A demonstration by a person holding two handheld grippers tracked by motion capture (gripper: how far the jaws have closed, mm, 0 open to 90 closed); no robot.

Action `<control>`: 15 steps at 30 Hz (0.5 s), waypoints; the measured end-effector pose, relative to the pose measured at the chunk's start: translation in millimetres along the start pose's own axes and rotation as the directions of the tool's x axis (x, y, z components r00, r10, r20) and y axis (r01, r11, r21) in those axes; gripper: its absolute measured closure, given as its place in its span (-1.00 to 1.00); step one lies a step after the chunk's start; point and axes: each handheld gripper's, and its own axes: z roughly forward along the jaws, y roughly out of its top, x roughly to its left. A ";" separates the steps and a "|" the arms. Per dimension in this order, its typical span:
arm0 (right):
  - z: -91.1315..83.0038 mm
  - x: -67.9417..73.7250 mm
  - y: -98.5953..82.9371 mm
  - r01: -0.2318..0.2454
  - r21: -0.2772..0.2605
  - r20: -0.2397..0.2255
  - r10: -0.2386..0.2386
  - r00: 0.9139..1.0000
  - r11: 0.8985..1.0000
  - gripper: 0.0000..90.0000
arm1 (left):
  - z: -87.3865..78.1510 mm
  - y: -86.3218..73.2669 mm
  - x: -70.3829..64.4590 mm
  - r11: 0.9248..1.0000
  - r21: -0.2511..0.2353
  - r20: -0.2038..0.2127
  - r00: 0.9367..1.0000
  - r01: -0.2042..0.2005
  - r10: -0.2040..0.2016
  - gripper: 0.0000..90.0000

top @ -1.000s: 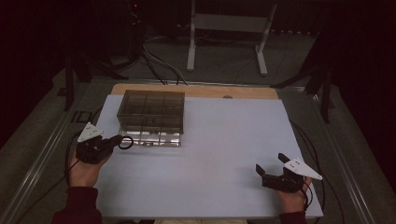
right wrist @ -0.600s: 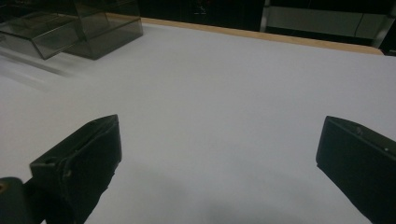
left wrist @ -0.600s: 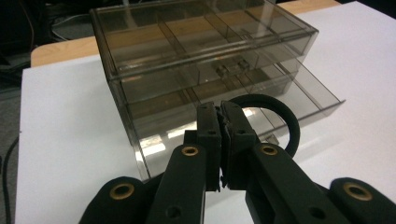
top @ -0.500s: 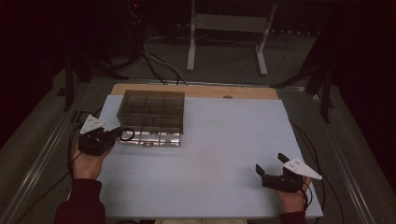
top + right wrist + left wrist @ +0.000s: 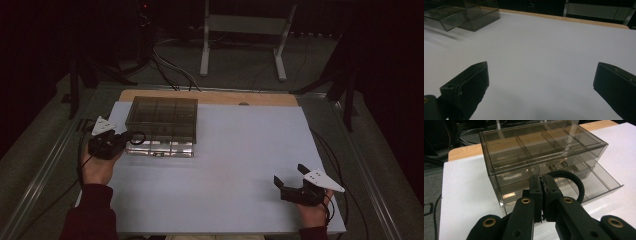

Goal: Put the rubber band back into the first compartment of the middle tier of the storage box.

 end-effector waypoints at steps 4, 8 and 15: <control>0.1 0.2 0.0 0.002 0.001 0.000 -0.002 1.000 1.000 -0.99 | 2.4 0.6 0.4 1.000 -0.006 -0.016 1.000 0.000 0.000 0.96; 0.0 0.2 -0.1 0.001 0.001 0.000 -0.001 1.000 1.000 -0.99 | 4.0 0.8 1.4 1.000 -0.008 -0.030 1.000 0.004 -0.004 0.96; 0.4 0.9 -0.1 0.000 0.003 -0.001 0.000 1.000 1.000 -0.99 | 7.4 1.9 4.3 1.000 -0.001 -0.043 0.999 0.014 -0.014 0.96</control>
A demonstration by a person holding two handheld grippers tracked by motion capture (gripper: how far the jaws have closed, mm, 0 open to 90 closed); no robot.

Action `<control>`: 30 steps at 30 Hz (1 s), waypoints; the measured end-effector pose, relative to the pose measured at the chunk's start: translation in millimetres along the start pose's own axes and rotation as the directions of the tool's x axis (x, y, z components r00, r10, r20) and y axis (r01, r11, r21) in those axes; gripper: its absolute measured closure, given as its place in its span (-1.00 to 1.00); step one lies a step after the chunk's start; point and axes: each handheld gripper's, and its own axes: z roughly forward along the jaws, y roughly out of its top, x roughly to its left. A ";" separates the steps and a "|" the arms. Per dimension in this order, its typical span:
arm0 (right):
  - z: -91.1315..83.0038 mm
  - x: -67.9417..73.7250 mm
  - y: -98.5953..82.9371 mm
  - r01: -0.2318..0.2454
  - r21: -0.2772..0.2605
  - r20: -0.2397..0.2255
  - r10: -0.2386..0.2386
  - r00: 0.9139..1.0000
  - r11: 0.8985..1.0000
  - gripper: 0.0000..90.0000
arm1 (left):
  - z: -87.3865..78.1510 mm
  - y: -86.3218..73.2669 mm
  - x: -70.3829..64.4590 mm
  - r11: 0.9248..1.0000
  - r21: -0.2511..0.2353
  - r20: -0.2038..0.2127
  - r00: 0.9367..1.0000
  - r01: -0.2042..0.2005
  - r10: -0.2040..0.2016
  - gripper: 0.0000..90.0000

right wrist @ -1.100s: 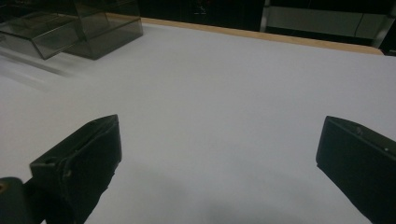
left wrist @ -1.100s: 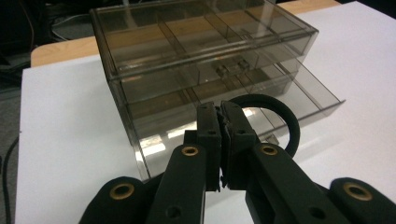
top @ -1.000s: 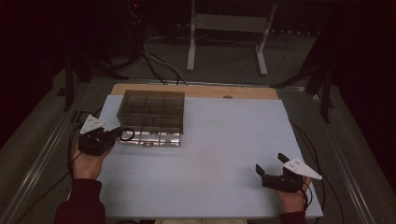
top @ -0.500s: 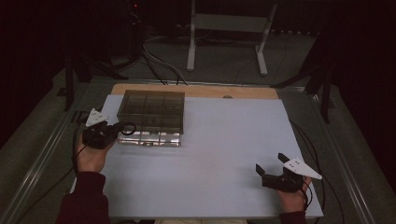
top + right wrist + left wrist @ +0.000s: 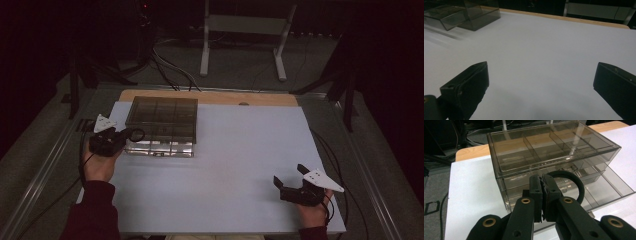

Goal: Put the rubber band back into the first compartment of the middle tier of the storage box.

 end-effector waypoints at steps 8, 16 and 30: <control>0.0 -0.2 0.1 0.000 -0.001 0.000 0.000 1.000 1.000 -0.99 | 4.2 5.2 1.9 1.000 0.013 -0.011 1.000 -0.002 0.002 0.96; 0.1 -0.1 0.0 0.000 0.000 -0.001 0.000 1.000 1.000 -0.99 | 10.0 10.7 2.4 1.000 0.024 -0.016 1.000 -0.004 0.005 0.96; 1.0 0.0 0.0 -0.001 0.001 -0.002 0.001 1.000 1.000 -0.99 | 22.2 12.1 6.3 0.999 0.033 -0.020 1.000 0.009 -0.009 0.96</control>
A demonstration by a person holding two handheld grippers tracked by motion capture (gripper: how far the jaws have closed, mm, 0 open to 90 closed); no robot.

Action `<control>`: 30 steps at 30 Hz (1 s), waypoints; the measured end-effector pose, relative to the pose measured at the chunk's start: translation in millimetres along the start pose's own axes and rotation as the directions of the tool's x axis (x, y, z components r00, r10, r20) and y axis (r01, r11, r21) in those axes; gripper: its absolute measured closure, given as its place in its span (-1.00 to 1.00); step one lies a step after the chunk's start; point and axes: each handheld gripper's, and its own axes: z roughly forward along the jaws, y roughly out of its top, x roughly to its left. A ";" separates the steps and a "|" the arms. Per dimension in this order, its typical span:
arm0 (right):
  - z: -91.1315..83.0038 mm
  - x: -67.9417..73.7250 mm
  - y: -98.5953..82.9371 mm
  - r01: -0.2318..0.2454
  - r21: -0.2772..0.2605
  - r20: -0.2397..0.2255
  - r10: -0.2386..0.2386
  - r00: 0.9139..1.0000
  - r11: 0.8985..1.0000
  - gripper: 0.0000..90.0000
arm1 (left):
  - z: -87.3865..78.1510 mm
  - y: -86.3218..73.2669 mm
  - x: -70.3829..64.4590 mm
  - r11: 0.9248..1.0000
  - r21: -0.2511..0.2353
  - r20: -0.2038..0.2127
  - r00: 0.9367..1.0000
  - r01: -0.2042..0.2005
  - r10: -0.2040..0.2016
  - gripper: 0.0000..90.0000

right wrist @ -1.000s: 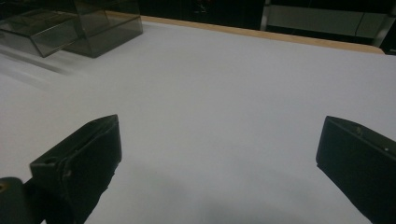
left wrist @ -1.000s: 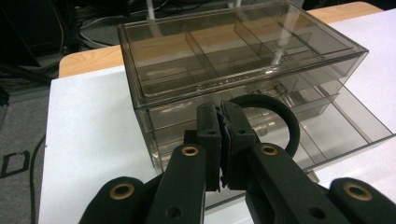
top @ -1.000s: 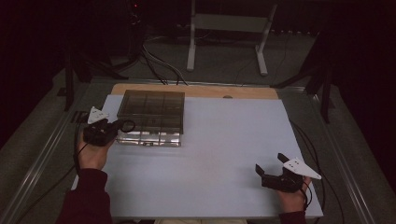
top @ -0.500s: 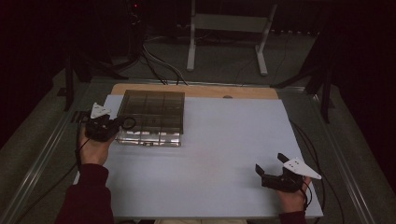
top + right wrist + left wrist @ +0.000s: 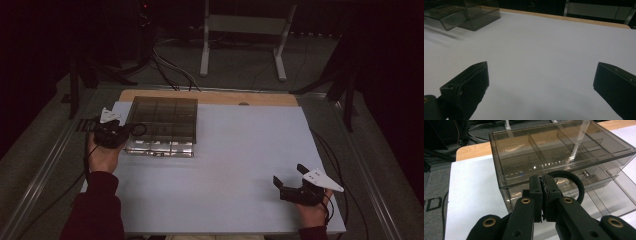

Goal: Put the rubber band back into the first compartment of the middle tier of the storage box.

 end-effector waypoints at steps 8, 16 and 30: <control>0.3 -0.2 -0.1 0.001 0.000 -0.001 -0.001 1.000 1.000 -0.99 | 6.4 -0.4 0.9 1.000 0.013 -0.016 1.000 -0.002 0.002 0.96; 0.3 -0.8 -0.1 0.001 0.000 0.000 -0.001 1.000 1.000 -0.99 | 11.9 -1.8 0.9 0.999 0.041 -0.025 1.000 -0.015 0.016 0.96; 0.6 -0.7 0.3 0.004 0.001 -0.001 -0.004 1.000 1.000 -0.99 | 19.5 -3.9 1.7 0.997 0.072 -0.033 0.999 -0.020 0.022 0.96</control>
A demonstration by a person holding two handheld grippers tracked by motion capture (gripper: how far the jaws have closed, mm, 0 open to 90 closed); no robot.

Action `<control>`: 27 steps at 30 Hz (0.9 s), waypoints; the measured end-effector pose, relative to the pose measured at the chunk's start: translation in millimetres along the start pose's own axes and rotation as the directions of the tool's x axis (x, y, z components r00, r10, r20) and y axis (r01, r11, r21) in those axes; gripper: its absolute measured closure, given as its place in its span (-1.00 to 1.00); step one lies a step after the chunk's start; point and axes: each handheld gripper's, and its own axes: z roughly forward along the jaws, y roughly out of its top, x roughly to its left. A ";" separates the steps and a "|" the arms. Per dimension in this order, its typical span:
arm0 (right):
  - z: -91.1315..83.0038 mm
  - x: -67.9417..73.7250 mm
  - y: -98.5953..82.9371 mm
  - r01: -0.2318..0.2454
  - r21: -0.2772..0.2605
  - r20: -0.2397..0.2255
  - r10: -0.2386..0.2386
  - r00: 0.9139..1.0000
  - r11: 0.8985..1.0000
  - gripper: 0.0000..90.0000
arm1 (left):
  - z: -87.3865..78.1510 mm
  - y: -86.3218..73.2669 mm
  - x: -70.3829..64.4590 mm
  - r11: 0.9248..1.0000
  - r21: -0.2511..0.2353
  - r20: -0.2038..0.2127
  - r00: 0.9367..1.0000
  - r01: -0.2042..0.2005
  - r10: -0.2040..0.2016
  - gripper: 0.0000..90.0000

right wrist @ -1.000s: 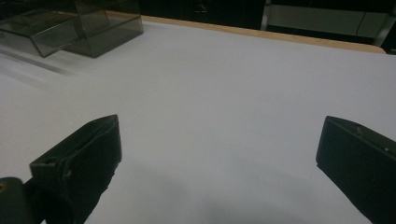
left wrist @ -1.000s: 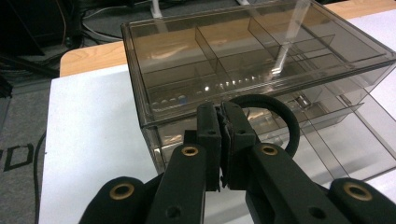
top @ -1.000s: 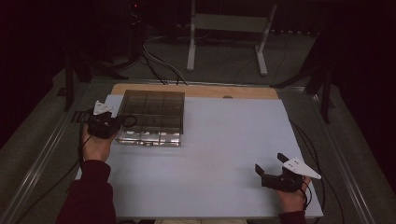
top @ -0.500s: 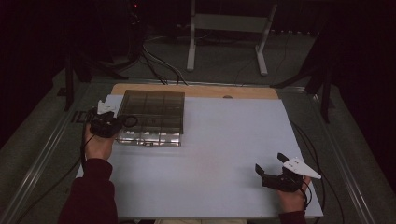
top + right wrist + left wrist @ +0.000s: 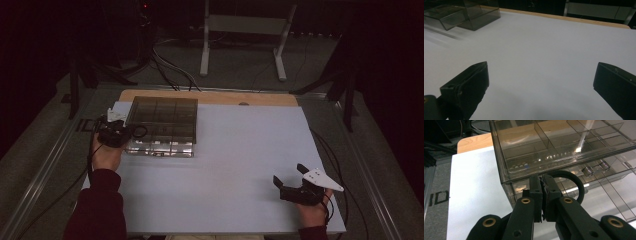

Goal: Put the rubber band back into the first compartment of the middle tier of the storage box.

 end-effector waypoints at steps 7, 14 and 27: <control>-0.4 -0.7 0.0 -0.001 -0.001 0.001 0.001 1.000 1.000 -0.99 | 3.5 -0.5 -1.1 1.000 0.016 -0.001 1.000 -0.005 0.005 0.96; -0.5 -1.1 -0.2 -0.002 -0.002 0.001 0.002 1.000 1.000 -0.99 | 7.0 -3.4 0.0 0.999 0.042 -0.012 1.000 -0.016 0.016 0.96; -0.6 -0.8 -0.1 0.000 0.000 0.001 0.000 1.000 1.000 -0.99 | 10.7 -7.2 0.1 0.997 0.068 -0.017 1.000 -0.023 0.024 0.96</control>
